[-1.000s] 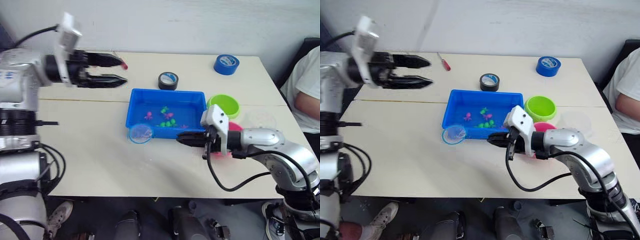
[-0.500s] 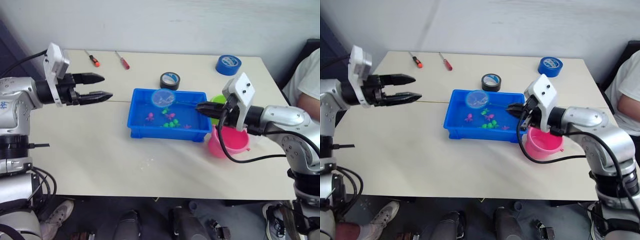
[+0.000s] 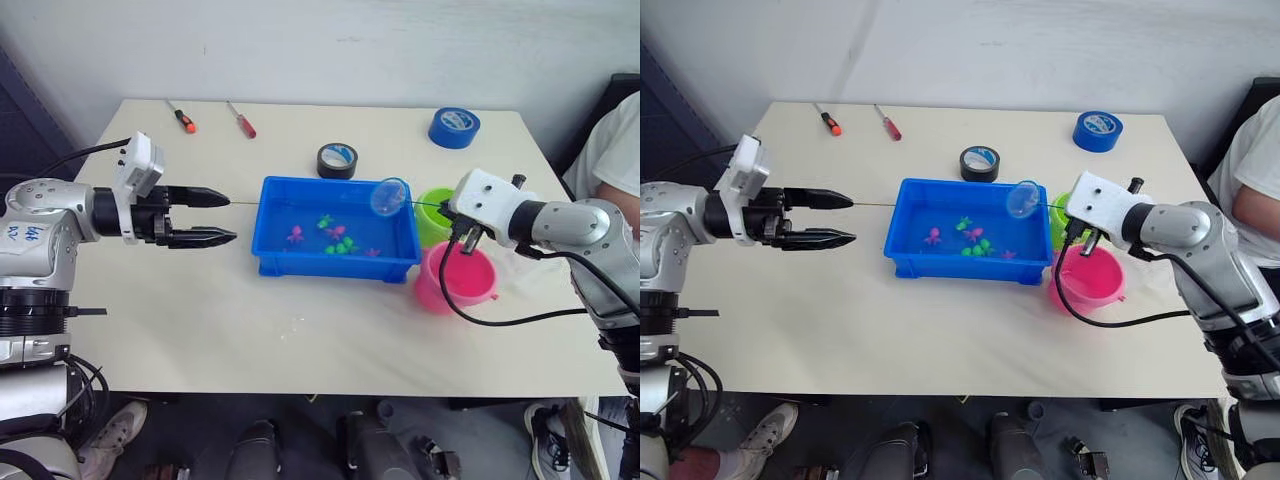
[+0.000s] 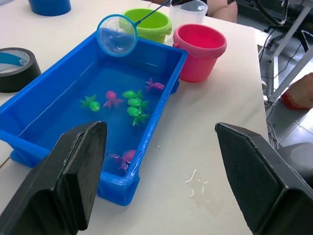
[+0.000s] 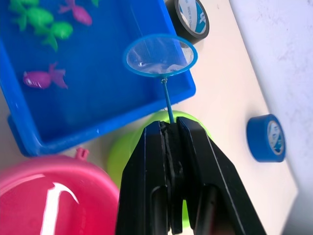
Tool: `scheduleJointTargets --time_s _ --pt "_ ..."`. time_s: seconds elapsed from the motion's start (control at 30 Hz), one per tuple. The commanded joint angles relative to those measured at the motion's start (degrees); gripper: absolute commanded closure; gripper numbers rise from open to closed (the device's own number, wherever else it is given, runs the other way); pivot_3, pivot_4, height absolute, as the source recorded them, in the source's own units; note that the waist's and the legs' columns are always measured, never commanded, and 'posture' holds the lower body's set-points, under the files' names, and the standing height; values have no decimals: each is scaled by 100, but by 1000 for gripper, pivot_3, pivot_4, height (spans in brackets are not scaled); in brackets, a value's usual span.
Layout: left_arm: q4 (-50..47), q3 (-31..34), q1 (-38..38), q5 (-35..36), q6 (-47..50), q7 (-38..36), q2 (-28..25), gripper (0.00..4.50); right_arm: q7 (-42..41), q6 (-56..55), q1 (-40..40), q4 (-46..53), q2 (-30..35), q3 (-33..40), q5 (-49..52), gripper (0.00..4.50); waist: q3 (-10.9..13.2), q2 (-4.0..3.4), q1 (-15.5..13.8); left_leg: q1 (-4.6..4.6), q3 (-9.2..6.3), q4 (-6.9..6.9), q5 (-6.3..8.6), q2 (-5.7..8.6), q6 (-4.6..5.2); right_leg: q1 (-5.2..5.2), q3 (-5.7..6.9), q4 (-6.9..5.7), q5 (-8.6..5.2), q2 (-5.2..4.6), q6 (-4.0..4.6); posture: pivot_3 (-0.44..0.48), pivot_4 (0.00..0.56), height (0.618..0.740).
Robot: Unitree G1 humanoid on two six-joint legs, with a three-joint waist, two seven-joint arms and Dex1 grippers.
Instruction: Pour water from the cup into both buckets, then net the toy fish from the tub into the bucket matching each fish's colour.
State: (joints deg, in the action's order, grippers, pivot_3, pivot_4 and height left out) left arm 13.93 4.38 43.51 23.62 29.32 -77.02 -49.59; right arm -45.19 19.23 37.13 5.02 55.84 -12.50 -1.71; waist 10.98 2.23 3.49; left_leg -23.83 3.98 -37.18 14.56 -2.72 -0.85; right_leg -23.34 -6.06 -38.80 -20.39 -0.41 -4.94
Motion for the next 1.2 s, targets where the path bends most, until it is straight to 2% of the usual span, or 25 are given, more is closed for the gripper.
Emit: scheduleJointTargets --time_s 0.03,0.13,0.7,1.03,1.2 --pt "-154 44 60 63 -83 19 5 626 -149 -491 -28 71 178 9 -401 4500 0 0 5 -7 0 -2 0 -1 0 -6 0 -3 0 1 0 0 150 734" --pt "-173 34 53 72 -80 35 33 626 -360 -871 -149 107 279 -28 -614 4500 0 -1 -7 -28 -3 -10 -5 -1 -7 -30 0 -16 0 1 0 0 150 734" --pt "-401 87 43 257 128 179 112 626 -928 -1862 -76 30 211 -91 -1585 4500 1 -1 -3 -26 -3 -17 -7 -1 -9 -30 7 -27 0 1 0 0 150 734" --pt "-560 149 -29 383 257 288 91 626 -1240 -2168 -169 84 88 -146 -1702 4500 0 -1 -2 -26 -4 -24 -8 0 -12 -29 14 -34 0 1 0 0 150 734" --pt "-655 189 -93 462 319 356 59 626 -1478 -1968 -305 238 -99 -137 -1486 4500 0 -1 -4 -25 -7 -30 -13 -1 -19 -29 14 -43 0 2 0 0 150 734"
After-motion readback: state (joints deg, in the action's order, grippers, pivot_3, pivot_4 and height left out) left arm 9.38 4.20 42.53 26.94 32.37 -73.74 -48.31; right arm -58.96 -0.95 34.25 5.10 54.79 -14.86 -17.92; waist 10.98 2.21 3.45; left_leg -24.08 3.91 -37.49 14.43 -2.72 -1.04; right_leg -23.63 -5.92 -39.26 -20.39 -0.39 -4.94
